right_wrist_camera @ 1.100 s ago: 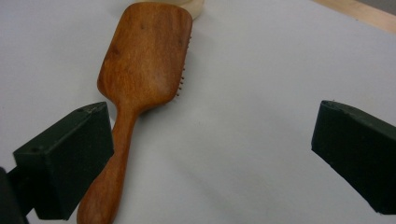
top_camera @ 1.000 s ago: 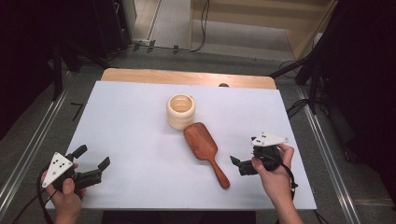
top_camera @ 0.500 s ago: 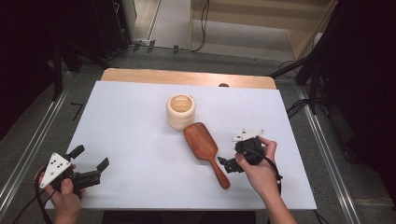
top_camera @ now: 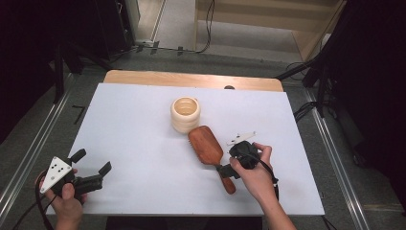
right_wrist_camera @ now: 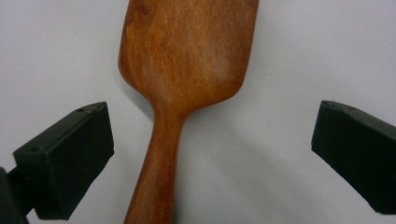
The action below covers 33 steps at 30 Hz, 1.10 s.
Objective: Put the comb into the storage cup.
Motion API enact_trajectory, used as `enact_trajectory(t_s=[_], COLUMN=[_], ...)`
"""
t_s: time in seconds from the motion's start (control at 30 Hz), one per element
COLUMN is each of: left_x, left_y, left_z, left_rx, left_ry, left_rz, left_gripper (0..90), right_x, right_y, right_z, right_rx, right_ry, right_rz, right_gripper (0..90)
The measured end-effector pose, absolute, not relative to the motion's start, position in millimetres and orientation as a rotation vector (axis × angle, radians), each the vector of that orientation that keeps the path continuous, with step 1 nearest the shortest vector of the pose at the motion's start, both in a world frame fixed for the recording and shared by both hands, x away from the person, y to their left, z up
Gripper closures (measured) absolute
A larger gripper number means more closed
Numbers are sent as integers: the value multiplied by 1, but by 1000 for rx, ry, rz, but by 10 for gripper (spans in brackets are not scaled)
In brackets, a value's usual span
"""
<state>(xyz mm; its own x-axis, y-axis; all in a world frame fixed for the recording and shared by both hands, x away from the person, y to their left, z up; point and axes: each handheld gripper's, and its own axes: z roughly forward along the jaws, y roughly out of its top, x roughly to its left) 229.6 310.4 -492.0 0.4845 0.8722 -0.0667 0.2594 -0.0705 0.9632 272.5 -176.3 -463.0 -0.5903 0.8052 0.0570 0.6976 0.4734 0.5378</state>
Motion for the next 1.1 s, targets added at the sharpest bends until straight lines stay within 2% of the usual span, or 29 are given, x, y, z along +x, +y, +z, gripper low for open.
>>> enact_trajectory(t_s=[0.37,0.43,0.5,0.57,0.67,0.73,0.83,0.93,0.97,1.0,1.1], left_x=[229,230,229,229,230,230,229,229,229,229,229], left_y=[310,310,310,310,310,310,310,310,310,310,310], left_z=[-492,-492,-492,-492,-492,-492,-492,-492,-492,-492,-492], left_rx=[1606,1607,1606,1606,1607,1611,1608,1608,1608,1607,1607], left_ry=[996,996,996,996,996,994,993,993,993,993,993], left_rz=[677,677,676,676,675,674,678,677,677,679,680], left_gripper=[0,0,0,0,0,0,0,0,0,0,0], right_x=[276,276,276,276,275,273,272,273,273,274,274], right_y=[-163,-161,-161,-160,-159,-158,-157,-159,-159,-160,-160], right_z=[-483,-486,-489,-492,-494,-494,-493,-493,-493,-492,-493], right_rx=[1394,1424,1445,1461,1462,1451,1448,1451,1451,1460,1456], right_ry=[2617,2592,2589,2597,2573,2534,2529,2549,2549,2573,2583], right_rz=[743,736,730,728,721,701,693,721,721,750,767], right_gripper=[0,138,154,217,258,364,409,540,540,657,676])
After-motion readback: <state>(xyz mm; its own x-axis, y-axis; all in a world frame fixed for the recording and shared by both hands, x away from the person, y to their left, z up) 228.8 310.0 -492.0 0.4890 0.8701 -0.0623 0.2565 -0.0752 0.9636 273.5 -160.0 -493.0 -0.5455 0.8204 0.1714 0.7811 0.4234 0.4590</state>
